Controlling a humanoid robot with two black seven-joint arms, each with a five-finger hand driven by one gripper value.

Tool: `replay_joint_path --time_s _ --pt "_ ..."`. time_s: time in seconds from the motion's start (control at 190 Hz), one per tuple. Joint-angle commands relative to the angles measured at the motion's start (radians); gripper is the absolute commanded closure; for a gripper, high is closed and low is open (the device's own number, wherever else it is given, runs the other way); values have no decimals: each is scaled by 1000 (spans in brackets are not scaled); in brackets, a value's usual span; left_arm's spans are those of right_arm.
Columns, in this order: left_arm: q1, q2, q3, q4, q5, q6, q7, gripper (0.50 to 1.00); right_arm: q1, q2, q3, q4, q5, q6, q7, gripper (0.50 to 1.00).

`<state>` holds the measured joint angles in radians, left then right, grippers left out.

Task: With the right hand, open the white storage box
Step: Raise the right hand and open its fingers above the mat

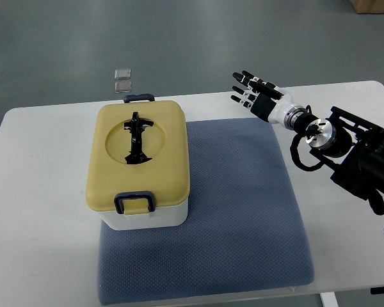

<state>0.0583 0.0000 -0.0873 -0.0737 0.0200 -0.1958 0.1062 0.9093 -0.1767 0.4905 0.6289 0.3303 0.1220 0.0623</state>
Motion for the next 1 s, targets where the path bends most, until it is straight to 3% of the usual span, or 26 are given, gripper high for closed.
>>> replay_joint_path --time_s 0.0,0.996 --pt "0 0 6 0 0 -1 0 500 0 -4 -1 0 -1 -7 -1 568" --pt "-3 0 1 -1 0 -1 0 500 57 -64 -1 2 -188 18 5 570"
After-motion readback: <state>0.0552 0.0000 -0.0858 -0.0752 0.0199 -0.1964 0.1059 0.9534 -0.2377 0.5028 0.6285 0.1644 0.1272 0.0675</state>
